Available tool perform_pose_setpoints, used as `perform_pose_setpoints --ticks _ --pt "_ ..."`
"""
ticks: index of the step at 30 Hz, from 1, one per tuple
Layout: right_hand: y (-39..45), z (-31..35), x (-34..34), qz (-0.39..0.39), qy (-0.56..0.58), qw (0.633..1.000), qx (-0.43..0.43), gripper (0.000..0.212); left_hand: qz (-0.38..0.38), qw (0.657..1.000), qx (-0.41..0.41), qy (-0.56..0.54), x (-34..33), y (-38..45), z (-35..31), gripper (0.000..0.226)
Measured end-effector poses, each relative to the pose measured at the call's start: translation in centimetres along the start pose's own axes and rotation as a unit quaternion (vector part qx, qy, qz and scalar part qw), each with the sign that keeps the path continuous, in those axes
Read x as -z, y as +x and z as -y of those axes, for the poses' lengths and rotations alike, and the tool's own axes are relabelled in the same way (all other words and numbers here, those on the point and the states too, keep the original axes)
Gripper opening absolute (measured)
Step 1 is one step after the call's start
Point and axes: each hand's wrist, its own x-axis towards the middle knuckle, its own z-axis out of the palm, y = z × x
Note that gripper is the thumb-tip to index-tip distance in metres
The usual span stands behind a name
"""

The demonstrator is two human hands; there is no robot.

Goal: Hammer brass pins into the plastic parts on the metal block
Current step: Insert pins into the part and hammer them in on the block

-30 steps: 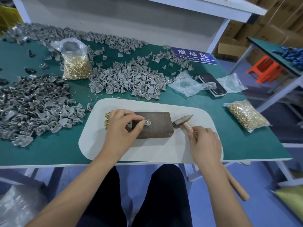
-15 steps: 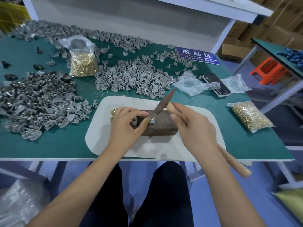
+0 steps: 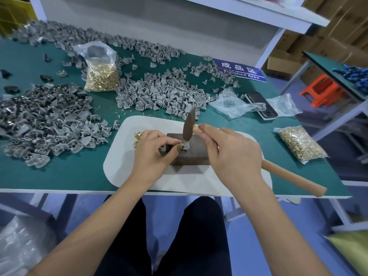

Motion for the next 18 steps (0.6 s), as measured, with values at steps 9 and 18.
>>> perform_pose_setpoints --ticks 9,18 --pt "0.29 -0.3 -0.36 0.035 -0.036 0.998 0.028 0.03 -0.009 1.0 -0.004 -0.014 -0.16 0.03 0.09 0.005" --pt "0.09 -0.21 -0.8 0.036 -0.026 0.999 0.03 0.029 -0.01 1.0 0.0 -0.017 -0.15 -0.03 0.1 0.005"
